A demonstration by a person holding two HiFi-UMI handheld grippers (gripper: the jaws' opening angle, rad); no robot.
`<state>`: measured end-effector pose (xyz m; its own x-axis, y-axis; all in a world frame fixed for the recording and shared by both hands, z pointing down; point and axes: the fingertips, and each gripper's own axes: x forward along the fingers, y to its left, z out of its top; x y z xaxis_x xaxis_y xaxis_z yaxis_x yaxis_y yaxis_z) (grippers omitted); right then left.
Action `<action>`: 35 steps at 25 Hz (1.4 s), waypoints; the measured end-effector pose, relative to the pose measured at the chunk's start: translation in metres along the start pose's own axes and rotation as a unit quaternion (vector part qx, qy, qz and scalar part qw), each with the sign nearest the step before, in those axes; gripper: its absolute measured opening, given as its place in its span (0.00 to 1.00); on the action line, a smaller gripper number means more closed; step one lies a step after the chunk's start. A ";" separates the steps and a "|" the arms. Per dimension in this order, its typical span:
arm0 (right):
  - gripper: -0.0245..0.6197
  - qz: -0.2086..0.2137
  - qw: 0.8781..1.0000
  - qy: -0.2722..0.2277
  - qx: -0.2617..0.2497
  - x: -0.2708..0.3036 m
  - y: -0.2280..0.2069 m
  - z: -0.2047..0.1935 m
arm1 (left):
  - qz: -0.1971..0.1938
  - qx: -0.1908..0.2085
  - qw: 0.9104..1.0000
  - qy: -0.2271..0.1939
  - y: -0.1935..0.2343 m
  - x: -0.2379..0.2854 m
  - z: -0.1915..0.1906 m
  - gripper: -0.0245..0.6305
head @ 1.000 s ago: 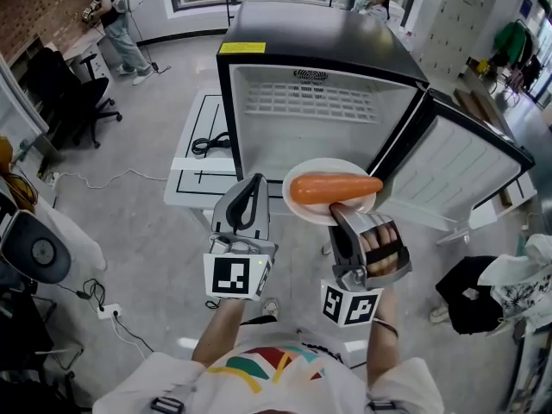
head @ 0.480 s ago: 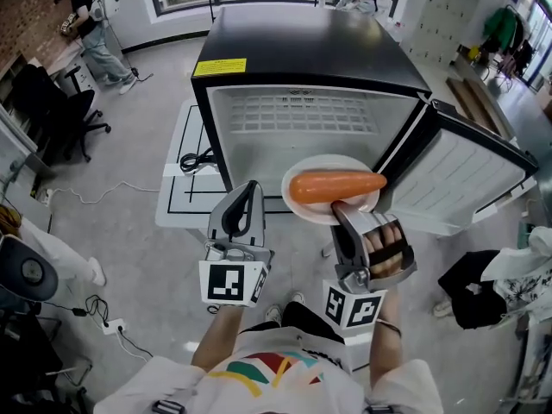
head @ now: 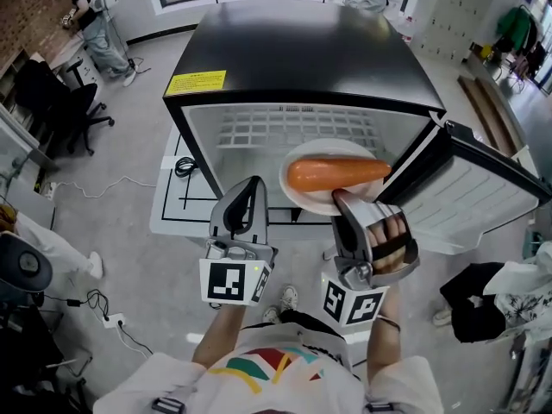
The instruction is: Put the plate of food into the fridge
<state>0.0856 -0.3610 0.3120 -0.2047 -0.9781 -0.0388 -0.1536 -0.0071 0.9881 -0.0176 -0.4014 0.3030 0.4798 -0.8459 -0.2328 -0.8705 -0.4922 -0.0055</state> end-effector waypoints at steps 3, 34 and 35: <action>0.09 0.002 1.000 -0.014 0.004 0.015 0.001 -0.008 | 0.008 0.004 1.000 0.002 0.001 0.015 -0.005 0.05; 0.09 0.065 0.997 -0.041 -0.010 0.099 0.002 -0.032 | 0.034 0.018 0.999 -0.003 0.025 0.081 -0.006 0.05; 0.09 0.067 0.997 -0.041 -0.013 0.102 0.003 -0.032 | 0.033 0.018 0.999 -0.005 0.026 0.082 -0.005 0.05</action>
<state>0.0951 -0.4675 0.3161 -0.3004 -0.9502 0.0833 -0.0948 0.1166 0.9886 -0.0003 -0.4844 0.2886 0.4209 -0.8740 -0.2429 -0.9034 -0.4281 -0.0248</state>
